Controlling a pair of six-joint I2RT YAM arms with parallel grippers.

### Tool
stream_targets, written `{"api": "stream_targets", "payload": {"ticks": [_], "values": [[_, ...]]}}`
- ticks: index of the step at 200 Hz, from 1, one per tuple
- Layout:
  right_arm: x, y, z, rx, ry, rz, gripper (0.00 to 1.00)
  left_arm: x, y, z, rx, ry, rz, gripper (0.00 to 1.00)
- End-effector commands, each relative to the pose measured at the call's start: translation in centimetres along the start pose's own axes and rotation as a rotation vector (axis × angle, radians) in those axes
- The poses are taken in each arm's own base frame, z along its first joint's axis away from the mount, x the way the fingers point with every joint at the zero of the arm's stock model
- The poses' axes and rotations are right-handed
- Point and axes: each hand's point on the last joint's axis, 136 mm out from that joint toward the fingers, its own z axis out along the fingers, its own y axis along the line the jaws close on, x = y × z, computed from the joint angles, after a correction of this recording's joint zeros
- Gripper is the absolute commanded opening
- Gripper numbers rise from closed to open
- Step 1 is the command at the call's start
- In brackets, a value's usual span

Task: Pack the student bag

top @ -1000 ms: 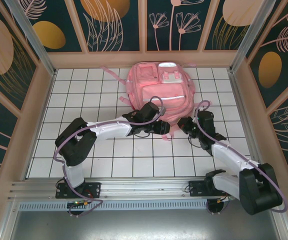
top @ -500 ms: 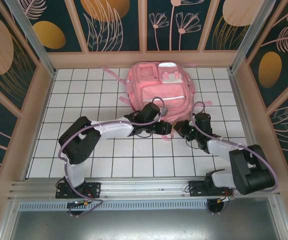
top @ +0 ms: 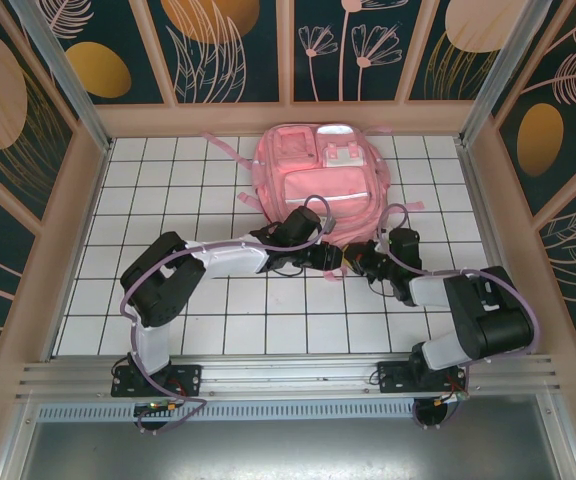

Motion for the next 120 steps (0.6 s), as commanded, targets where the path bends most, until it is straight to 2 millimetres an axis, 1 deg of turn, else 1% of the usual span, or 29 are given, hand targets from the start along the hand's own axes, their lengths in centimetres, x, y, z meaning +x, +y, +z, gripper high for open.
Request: {"api": "stream_targets", "payload": {"ticks": [1,26,59,76,120], "values": [[2.3,1.2,0.0,-0.080,0.117,0.005,0.00,-0.5,0.5,1.0,-0.001,-0.029,0.002,0.36],[2.9,1.2,-0.3,-0.086,0.133,0.008,0.00,-0.6,0.8,1.1,-0.009,-0.032,-0.003,0.36],[3.7,1.7,-0.6,-0.116,0.176,0.007,0.00,-0.6,1.2,1.2,-0.018,-0.035,-0.007,0.37],[4.1,2.2,-0.7,-0.135,0.196,0.000,0.00,-0.5,1.4,1.2,-0.027,-0.036,-0.009,0.39],[5.2,2.2,-1.2,-0.143,0.242,-0.010,0.00,-0.6,2.0,0.8,-0.047,-0.052,-0.013,0.44]]}}
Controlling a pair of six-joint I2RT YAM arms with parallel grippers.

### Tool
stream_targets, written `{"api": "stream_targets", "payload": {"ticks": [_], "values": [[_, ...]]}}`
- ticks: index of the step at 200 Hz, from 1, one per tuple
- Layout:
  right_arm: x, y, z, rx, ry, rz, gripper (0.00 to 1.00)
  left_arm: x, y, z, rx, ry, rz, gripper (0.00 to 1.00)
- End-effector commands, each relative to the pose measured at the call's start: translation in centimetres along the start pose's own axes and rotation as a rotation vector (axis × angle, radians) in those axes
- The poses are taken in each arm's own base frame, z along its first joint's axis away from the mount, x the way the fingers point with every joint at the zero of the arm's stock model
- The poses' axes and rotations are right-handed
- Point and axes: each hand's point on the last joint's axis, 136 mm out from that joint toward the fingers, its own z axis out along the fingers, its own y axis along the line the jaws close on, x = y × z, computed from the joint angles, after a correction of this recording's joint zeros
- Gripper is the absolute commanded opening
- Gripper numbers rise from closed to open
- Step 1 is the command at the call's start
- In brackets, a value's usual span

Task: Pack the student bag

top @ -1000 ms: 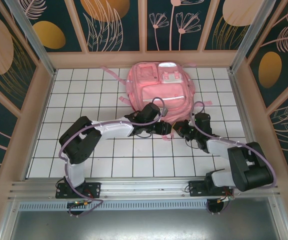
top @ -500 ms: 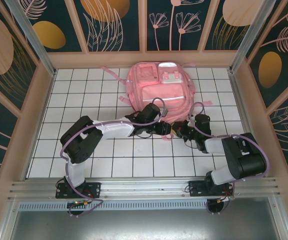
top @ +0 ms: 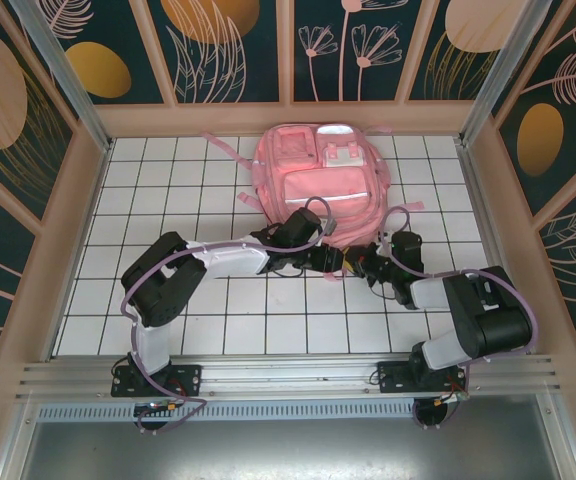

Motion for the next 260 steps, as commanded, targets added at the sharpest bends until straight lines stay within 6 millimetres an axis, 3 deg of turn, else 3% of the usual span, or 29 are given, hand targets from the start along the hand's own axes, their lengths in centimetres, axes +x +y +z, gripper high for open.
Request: {"api": "stream_targets", "payload": {"ticks": [1,42,86,121,154,179,212,240,260], "values": [[4.5,2.2,-0.6,-0.106,0.214,-0.060,0.00,-1.1,1.7,0.6,-0.046,-0.066,-0.009,0.44],[5.3,2.2,-0.3,-0.123,0.264,-0.052,0.00,-1.0,1.6,0.9,-0.021,-0.065,-0.013,0.38],[6.2,3.5,0.3,-0.160,0.311,-0.057,0.00,-1.4,1.6,1.3,-0.018,-0.069,-0.007,0.15],[6.0,2.9,0.4,-0.128,0.298,-0.053,0.00,-1.7,2.3,0.9,-0.028,-0.088,-0.022,0.00],[5.4,1.7,0.1,-0.070,0.259,-0.065,0.00,-1.8,3.1,-0.5,-0.023,-0.113,-0.044,0.00],[3.4,0.6,-0.5,0.032,0.156,-0.110,0.00,-1.3,3.7,-1.1,-0.027,-0.102,-0.042,0.00],[1.6,1.8,-1.6,0.067,0.078,-0.179,0.00,-0.9,4.0,-1.4,-0.025,-0.101,-0.036,0.00],[0.3,1.3,-2.2,0.147,0.022,-0.214,0.00,-1.1,3.9,-1.5,-0.012,-0.110,-0.037,0.00],[-0.7,1.2,-3.3,0.182,-0.046,-0.235,0.00,-1.1,3.4,-2.0,0.016,-0.124,-0.042,0.08]]}}
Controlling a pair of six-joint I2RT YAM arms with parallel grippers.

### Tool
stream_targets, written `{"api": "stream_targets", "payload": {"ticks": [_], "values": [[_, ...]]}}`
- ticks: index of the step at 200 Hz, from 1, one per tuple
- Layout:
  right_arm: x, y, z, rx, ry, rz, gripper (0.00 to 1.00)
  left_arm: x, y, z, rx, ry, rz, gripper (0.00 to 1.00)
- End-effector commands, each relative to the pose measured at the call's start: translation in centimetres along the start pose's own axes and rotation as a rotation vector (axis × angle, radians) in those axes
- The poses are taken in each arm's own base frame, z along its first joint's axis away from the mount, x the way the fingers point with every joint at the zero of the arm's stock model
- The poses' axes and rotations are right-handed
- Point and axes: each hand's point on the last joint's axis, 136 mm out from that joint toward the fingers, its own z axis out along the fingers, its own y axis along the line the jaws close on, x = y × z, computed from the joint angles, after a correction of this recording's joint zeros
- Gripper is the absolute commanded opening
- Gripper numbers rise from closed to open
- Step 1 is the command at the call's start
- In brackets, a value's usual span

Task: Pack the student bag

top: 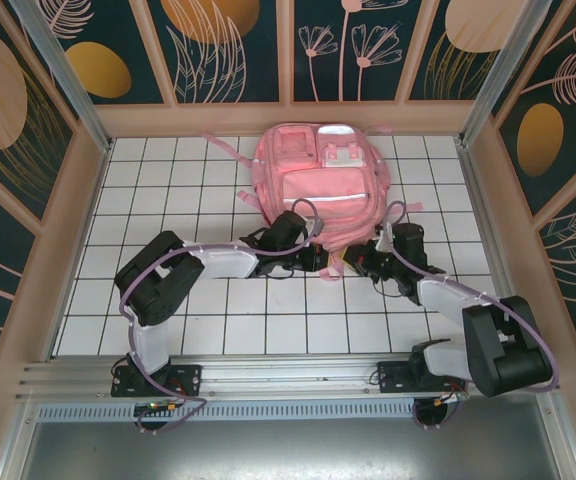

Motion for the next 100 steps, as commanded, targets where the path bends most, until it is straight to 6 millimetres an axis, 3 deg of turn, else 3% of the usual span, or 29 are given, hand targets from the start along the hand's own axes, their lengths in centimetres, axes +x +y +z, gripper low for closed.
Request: {"api": "stream_targets", "payload": {"ticks": [1,18,23,51,79,100], "values": [[-1.1,-1.0,-1.4,0.095,-0.071,-0.042,0.00,-1.2,1.0,-1.2,-0.026,-0.064,-0.015,0.09],[-1.9,-1.1,-2.2,0.117,-0.109,-0.043,0.00,-1.5,-0.5,-1.9,0.040,-0.081,-0.018,0.25],[-2.2,-1.3,-2.5,0.131,-0.122,-0.040,0.00,-0.8,-0.1,-2.1,0.038,-0.071,-0.030,0.28],[-3.7,-1.9,-3.8,0.225,-0.206,-0.033,0.05,-0.3,-0.4,-3.4,0.048,-0.090,-0.101,0.45],[-5.0,-2.2,-4.5,0.284,-0.266,-0.014,0.05,1.2,-0.4,-2.1,-0.027,-0.012,-0.205,0.50],[-5.6,-2.0,-4.4,0.287,-0.273,-0.021,0.05,0.4,-2.7,-1.5,-0.068,-0.024,-0.149,0.50]]}}
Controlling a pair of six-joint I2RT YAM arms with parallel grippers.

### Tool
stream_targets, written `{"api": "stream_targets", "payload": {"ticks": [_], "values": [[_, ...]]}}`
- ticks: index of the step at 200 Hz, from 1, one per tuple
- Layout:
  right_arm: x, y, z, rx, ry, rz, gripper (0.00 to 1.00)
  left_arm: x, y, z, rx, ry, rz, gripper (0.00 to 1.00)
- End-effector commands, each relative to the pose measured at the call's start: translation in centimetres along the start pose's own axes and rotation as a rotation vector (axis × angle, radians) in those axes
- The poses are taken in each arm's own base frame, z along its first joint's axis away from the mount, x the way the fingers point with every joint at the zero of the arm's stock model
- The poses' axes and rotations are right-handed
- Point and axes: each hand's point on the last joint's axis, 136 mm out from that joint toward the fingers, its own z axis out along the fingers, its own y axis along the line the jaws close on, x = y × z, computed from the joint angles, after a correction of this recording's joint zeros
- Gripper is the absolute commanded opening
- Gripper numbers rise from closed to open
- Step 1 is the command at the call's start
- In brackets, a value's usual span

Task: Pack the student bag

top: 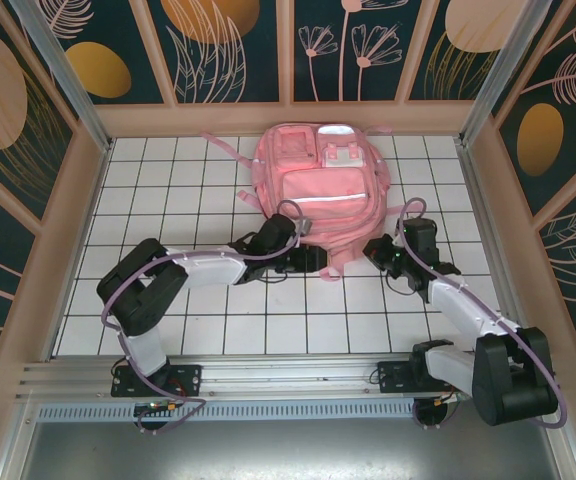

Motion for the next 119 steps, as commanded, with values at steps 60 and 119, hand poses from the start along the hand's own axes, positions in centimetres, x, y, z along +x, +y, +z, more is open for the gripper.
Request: {"api": "stream_targets", "payload": {"ticks": [60,119], "values": [[-1.9,-0.6,-0.3,0.080,-0.070,-0.001,0.05,0.3,1.5,1.4,-0.310,0.005,-0.051,0.48],[-2.1,-0.5,0.0,0.065,-0.074,0.008,0.04,0.5,1.3,2.3,-0.333,0.025,-0.065,0.45]]}}
